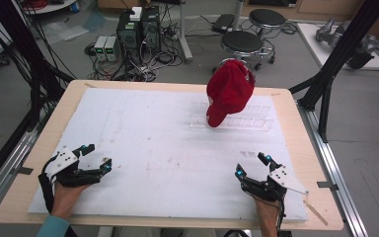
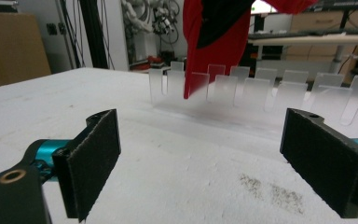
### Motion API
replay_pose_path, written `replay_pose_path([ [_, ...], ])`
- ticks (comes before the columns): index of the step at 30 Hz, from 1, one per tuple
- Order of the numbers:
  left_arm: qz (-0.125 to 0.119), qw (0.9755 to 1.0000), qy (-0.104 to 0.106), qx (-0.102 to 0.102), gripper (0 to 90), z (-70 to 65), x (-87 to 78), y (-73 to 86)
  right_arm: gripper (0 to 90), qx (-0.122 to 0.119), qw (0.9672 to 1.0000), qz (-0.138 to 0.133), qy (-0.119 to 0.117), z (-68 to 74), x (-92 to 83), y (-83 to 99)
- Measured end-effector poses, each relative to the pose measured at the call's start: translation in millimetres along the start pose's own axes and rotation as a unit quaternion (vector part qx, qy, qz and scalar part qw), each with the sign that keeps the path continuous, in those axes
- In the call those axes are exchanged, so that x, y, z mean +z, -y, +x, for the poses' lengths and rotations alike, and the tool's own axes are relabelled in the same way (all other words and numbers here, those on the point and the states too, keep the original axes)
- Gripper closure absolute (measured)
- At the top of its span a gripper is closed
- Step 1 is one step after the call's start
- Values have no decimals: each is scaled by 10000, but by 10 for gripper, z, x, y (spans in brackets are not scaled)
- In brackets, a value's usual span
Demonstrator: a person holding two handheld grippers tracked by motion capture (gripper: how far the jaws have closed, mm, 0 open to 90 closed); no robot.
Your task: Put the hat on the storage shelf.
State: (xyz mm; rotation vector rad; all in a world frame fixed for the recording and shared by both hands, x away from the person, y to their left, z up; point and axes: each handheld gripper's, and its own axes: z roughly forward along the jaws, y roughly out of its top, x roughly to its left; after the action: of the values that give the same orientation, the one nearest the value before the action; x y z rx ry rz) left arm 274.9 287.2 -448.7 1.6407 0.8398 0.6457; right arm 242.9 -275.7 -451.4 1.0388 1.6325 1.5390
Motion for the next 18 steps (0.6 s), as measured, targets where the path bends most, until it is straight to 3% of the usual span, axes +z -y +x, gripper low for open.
replay_pose_path([
  [18, -116, 9997, -196, -87, 126, -5, -20, 15, 111, -85, 9999, 90, 64, 21, 19, 9],
])
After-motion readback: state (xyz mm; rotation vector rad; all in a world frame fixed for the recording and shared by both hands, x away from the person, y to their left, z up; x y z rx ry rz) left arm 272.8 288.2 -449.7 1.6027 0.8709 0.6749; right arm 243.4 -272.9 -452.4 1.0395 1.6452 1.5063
